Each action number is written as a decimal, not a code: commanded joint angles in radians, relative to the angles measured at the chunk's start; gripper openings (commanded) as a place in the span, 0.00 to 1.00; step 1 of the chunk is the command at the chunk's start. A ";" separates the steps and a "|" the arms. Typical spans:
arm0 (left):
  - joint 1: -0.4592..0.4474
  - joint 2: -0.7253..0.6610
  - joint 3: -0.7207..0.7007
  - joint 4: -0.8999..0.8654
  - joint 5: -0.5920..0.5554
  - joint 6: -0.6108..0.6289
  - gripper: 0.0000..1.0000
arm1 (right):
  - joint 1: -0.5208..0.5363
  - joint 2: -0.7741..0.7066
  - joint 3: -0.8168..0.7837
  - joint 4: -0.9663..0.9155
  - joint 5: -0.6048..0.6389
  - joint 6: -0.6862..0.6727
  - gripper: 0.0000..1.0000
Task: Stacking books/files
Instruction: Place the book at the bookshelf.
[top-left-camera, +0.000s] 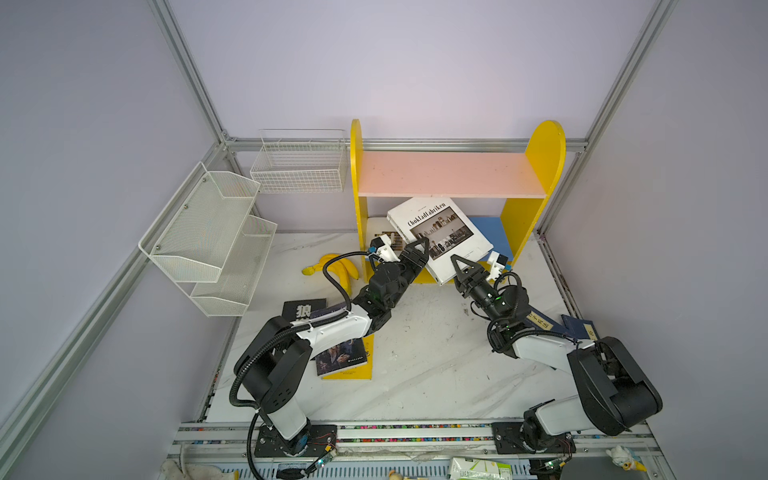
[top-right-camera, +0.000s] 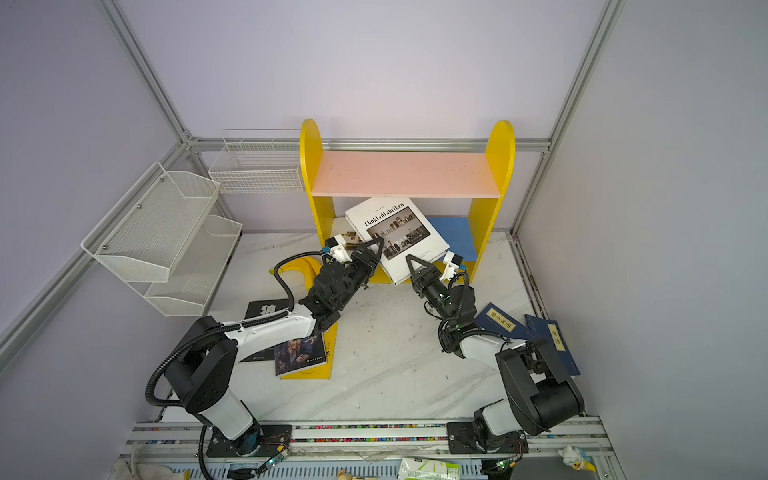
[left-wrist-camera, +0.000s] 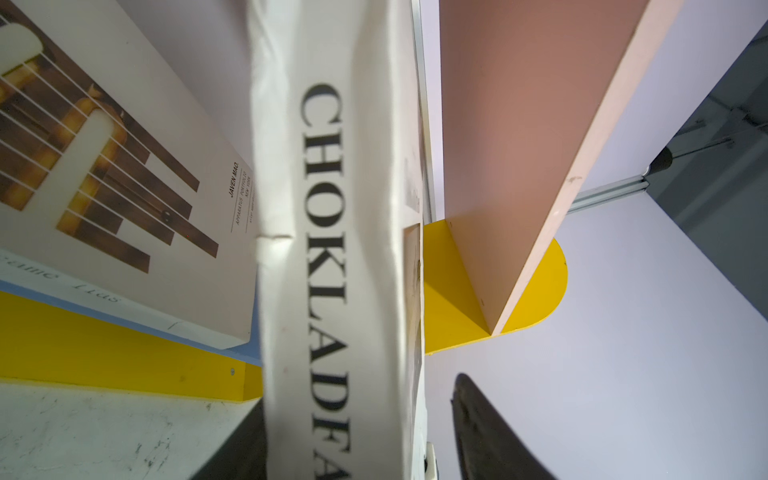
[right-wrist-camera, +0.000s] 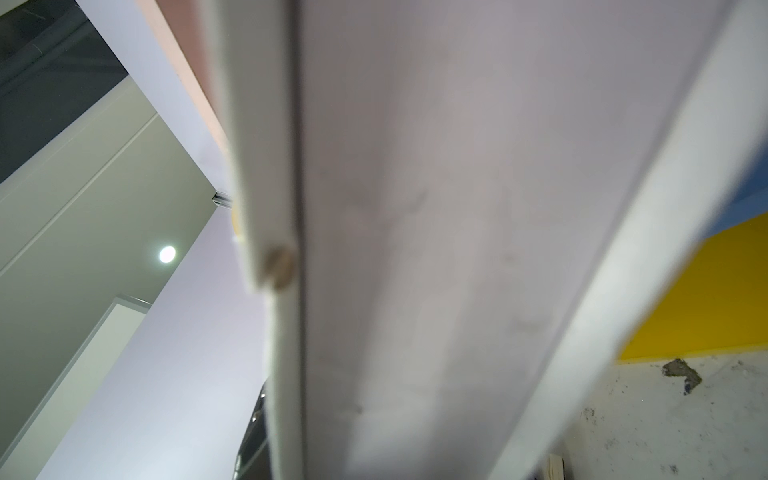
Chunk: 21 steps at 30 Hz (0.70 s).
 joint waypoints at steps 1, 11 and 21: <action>0.008 -0.035 0.062 0.057 0.005 0.022 0.73 | -0.010 0.015 0.054 0.024 -0.050 0.044 0.44; 0.113 -0.294 -0.093 -0.231 -0.037 0.152 0.91 | -0.111 0.025 0.283 -0.414 -0.332 -0.129 0.41; 0.252 -0.582 -0.248 -0.474 -0.037 0.261 0.98 | -0.153 0.175 0.575 -0.749 -0.500 -0.334 0.42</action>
